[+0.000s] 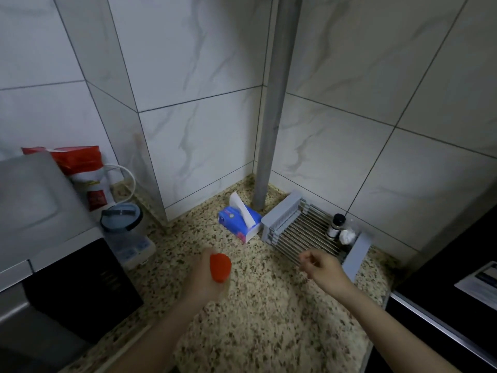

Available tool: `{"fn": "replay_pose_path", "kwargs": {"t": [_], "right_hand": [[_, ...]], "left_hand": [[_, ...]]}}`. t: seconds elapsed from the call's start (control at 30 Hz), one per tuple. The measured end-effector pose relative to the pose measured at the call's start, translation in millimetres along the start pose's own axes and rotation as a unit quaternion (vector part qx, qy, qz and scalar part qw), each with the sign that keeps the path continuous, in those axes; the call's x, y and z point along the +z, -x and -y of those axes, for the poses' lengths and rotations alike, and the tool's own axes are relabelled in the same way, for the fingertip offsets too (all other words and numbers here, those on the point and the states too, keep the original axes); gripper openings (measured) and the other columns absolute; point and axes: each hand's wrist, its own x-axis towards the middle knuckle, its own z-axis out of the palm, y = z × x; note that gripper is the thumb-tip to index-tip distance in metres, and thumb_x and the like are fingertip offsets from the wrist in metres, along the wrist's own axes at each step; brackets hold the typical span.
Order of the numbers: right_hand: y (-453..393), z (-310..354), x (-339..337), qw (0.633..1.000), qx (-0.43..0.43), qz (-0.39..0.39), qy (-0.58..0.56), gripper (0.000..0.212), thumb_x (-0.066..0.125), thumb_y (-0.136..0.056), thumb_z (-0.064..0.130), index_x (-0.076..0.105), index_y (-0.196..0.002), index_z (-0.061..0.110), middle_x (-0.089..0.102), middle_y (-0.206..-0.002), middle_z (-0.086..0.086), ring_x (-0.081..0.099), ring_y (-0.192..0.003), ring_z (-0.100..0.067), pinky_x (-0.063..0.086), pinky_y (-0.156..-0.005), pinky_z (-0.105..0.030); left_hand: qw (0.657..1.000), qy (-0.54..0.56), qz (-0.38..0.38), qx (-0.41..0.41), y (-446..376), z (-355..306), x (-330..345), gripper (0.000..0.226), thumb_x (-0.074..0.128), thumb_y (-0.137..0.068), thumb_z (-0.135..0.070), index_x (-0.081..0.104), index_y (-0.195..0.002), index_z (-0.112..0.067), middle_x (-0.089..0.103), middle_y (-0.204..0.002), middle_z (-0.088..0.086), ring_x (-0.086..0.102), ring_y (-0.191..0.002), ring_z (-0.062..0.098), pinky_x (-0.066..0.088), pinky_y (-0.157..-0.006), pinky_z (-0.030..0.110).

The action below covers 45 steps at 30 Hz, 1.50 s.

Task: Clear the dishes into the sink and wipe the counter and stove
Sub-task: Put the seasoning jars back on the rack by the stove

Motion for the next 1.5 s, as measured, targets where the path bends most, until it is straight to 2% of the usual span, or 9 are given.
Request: {"fn": "replay_pose_path", "kwargs": {"t": [0.13,0.3,0.4,0.57,0.77,0.97,1.07,1.23,1.5], "right_hand": [[-13.0,-7.2,-3.2,1.000,0.001,-0.006,-0.002,0.016,0.052,-0.093,0.009,0.061,-0.086,0.021,0.061,-0.081,0.010,0.060,-0.082,-0.013,0.045,-0.069,-0.016],[-32.6,-15.8,-12.5,0.999,0.015,-0.024,-0.017,0.017,0.051,-0.093,0.010,0.062,-0.088,0.022,0.062,-0.085,0.009,0.058,-0.081,-0.010,0.041,-0.066,-0.009],[-43.3,-19.1,-23.6,0.998,0.023,-0.044,-0.029,0.023,0.051,-0.093,0.010,0.059,-0.081,0.028,0.063,-0.083,0.008,0.060,-0.083,-0.013,0.043,-0.067,-0.013],[-63.5,-39.4,-52.6,0.988,0.062,-0.141,0.010,0.011,0.052,-0.093,0.021,0.062,-0.099,0.023,0.068,-0.089,-0.001,0.062,-0.081,-0.018,0.046,-0.067,-0.022],[-81.1,-74.0,-96.3,0.957,0.113,-0.259,0.069,0.025,0.062,-0.087,0.025,0.060,-0.111,0.017,0.068,-0.101,-0.004,0.064,-0.085,-0.022,0.050,-0.072,-0.030],[-111.6,-100.1,-113.0,0.956,0.102,-0.254,0.102,0.051,0.067,-0.083,0.025,0.049,-0.129,0.014,0.053,-0.126,-0.006,0.056,-0.108,-0.022,0.045,-0.082,-0.027],[-124.2,-107.9,-111.0,0.964,0.067,-0.219,0.135,0.053,0.067,-0.082,0.027,0.046,-0.130,0.018,0.048,-0.129,-0.003,0.051,-0.117,-0.019,0.041,-0.086,-0.023],[-139.7,-112.6,-105.0,0.974,0.060,-0.182,0.125,0.055,0.070,-0.078,0.024,0.047,-0.128,0.025,0.049,-0.127,0.002,0.050,-0.118,-0.014,0.037,-0.085,-0.017],[-151.3,-126.6,-99.2,0.971,0.052,-0.191,0.137,0.054,0.071,-0.076,0.016,0.054,-0.127,0.017,0.054,-0.120,-0.003,0.054,-0.112,-0.017,0.030,-0.085,-0.008]], "left_hand": [[0.999,0.027,-0.014,0.011,-9.3,-11.4,2.7,0.064,0.082,-0.056,-0.032,0.044,-0.107,-0.035,0.051,-0.104,-0.011,0.055,-0.095,0.011,0.049,-0.080,0.031],[0.996,0.079,-0.030,0.035,-32.0,-47.6,7.6,0.076,0.084,-0.048,-0.039,0.043,-0.113,-0.039,0.053,-0.104,-0.015,0.057,-0.091,0.012,0.053,-0.076,0.035],[0.989,0.126,-0.045,0.070,-51.6,-87.6,15.5,0.080,0.087,-0.055,-0.029,0.037,-0.117,-0.038,0.047,-0.112,-0.010,0.055,-0.091,0.014,0.051,-0.069,0.032],[0.978,0.148,-0.001,0.144,-95.3,-148.7,47.6,0.086,0.085,-0.059,-0.025,0.030,-0.123,-0.042,0.040,-0.115,-0.016,0.049,-0.100,0.008,0.049,-0.080,0.032],[0.978,0.108,0.084,0.159,-147.3,-182.5,102.5,0.090,0.083,-0.061,-0.024,0.029,-0.131,-0.035,0.044,-0.126,-0.006,0.048,-0.112,0.015,0.047,-0.091,0.034],[0.975,0.071,0.132,0.164,-183.1,-182.8,153.3,0.093,0.086,-0.058,-0.022,0.033,-0.134,-0.028,0.047,-0.124,-0.005,0.049,-0.114,0.016,0.047,-0.093,0.035],[0.974,0.051,0.138,0.170,-193.8,-180.0,172.2,0.094,0.086,-0.052,-0.033,0.033,-0.129,-0.036,0.047,-0.121,-0.010,0.051,-0.110,0.011,0.049,-0.089,0.030],[0.969,0.041,0.146,0.194,-202.3,-186.3,190.9,0.082,0.083,-0.057,-0.028,0.035,-0.124,-0.036,0.048,-0.117,-0.012,0.052,-0.109,0.011,0.048,-0.091,0.031],[0.965,0.033,0.148,0.214,-219.2,-198.8,200.8,0.085,0.082,-0.060,-0.024,0.037,-0.132,-0.026,0.052,-0.124,-0.003,0.052,-0.113,0.016,0.048,-0.094,0.036]]}}
